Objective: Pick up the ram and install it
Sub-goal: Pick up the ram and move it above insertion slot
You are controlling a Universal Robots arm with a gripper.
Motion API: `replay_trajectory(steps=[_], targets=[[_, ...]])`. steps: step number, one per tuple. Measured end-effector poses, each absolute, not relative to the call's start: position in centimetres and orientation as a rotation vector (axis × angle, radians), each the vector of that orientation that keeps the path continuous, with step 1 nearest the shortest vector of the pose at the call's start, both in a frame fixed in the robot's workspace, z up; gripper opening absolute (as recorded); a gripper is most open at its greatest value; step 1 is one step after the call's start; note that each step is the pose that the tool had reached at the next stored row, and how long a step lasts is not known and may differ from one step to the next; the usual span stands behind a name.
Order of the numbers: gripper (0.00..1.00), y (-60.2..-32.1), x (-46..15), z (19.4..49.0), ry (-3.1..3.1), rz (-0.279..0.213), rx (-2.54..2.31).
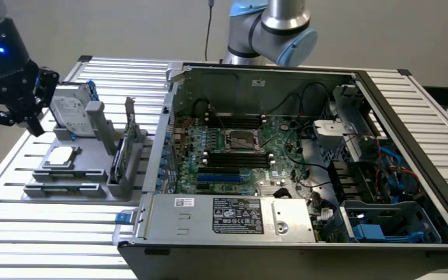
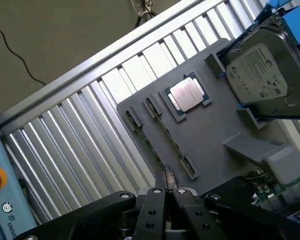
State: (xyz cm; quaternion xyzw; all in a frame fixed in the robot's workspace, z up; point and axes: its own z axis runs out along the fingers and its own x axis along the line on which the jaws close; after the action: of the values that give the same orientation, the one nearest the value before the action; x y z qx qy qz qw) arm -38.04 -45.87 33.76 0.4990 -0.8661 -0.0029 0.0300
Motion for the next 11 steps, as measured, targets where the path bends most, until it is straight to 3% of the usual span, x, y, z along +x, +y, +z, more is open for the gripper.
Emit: replay_trajectory(steps=[11], targets=[[0.11, -45.87, -38.04, 33.00, -2.503, 0.000, 1.797]])
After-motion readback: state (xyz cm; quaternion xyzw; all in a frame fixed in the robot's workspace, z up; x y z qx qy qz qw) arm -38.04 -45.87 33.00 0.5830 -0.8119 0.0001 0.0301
